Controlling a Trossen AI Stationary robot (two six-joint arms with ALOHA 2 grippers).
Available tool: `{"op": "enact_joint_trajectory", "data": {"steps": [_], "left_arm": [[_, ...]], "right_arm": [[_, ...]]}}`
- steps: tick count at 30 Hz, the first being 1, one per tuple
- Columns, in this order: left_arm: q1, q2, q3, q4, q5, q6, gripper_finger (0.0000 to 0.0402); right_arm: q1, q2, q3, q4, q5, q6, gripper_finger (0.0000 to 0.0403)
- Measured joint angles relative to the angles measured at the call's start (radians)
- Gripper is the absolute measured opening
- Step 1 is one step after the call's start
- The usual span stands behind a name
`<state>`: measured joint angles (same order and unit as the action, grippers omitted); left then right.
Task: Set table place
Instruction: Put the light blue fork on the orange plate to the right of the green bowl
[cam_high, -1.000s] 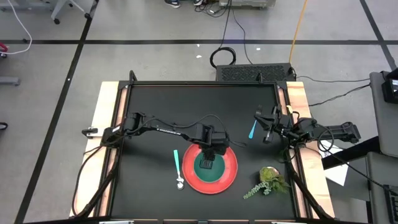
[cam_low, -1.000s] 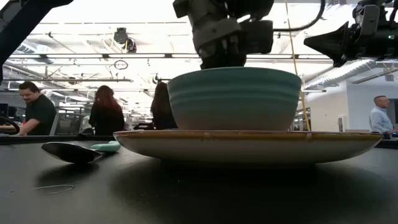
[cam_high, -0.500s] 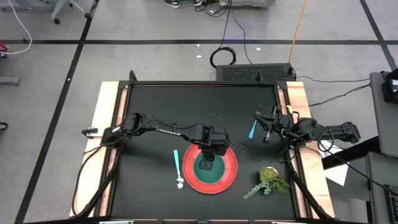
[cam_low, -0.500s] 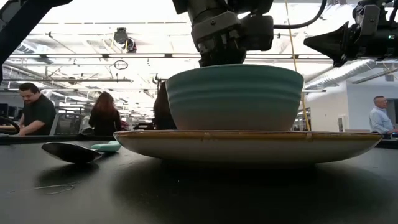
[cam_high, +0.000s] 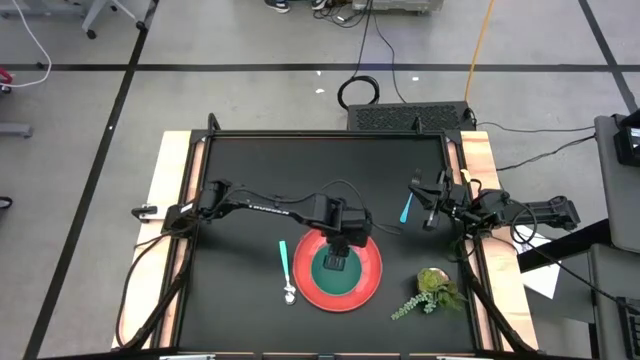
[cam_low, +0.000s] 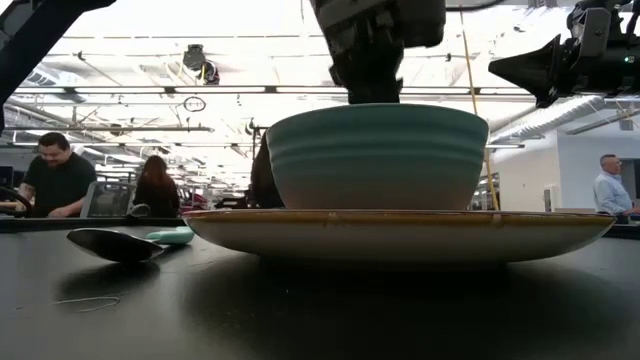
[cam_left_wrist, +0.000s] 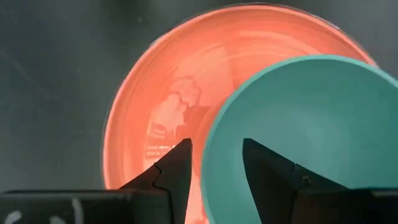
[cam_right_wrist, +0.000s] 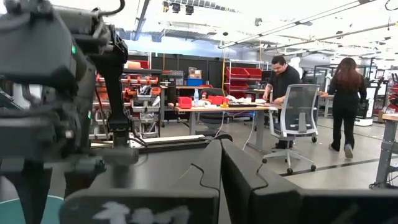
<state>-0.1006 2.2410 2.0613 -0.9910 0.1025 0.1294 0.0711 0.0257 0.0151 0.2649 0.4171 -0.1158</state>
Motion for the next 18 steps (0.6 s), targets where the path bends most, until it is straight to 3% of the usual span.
{"op": "enact_joint_trajectory", "data": {"steps": [6,13,18], "left_arm": [[0.000,-0.002,0.091,-0.066,-0.018,0.047,0.0147],[0.002,-0.002,0.109,-0.070,-0.018,0.124,0.0143],[0.014,-0.002,0.110,-0.086,0.005,0.133,0.0074]], "right_arm": [[0.000,0.000,0.000,0.000,0.000,0.000,0.0000],[0.000,0.000,0.000,0.000,0.000,0.000,0.0000],[0.000,0.000,0.000,0.000,0.000,0.000,0.0000]]}}
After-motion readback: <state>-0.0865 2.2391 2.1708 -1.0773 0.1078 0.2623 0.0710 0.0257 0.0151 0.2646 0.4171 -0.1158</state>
